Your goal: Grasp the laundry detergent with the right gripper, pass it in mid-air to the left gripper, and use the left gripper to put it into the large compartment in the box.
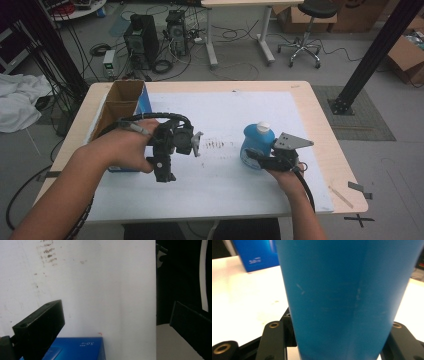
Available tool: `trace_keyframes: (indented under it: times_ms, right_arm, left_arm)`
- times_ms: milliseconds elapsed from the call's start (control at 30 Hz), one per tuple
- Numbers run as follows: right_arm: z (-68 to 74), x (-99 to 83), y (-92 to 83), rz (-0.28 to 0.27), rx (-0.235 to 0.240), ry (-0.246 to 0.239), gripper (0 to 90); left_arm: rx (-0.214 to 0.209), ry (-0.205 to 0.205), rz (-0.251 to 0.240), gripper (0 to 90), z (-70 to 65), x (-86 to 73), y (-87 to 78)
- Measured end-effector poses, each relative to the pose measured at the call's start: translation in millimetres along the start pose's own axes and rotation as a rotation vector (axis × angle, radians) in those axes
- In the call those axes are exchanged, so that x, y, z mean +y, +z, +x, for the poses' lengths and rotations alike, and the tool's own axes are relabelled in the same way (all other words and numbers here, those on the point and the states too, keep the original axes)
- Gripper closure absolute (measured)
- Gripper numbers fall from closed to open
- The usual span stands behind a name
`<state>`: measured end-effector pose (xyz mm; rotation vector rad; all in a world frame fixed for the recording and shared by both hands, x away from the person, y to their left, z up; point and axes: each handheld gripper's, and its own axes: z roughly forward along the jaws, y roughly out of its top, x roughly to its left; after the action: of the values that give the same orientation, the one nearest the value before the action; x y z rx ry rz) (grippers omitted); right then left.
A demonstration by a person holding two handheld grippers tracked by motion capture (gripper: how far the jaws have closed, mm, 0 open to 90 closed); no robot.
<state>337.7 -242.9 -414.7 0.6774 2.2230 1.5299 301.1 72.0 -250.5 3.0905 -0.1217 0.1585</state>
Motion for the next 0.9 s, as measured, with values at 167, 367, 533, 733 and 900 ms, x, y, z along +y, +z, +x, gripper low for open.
trace_keyframes:
  times_ms: [167,367,533,733,900]
  right_arm:
    - [9.0,17.1,-5.9,-0.008,0.062,-0.050,45.4]
    - [23.5,36.6,-7.7,-0.017,0.161,-0.094,45.4]
    - [36.1,44.6,-3.7,-0.024,0.224,-0.124,45.3]
    - [51.3,47.6,7.5,-0.014,0.296,-0.159,45.3]
    - [63.4,47.0,20.8,-0.014,0.356,-0.174,45.3]
  left_arm:
    - [0.000,0.002,-0.001,0.1,0.9,2.2,-3.4]
    - [-0.005,0.005,0.005,0.1,1.2,5.8,-7.7]
    - [-0.015,0.009,0.014,0.1,2.4,9.4,-9.1]
    - [-0.038,-0.001,0.025,0.1,4.9,11.6,-7.8]
    - [-0.050,-0.003,0.028,0.1,4.6,14.2,-5.4]
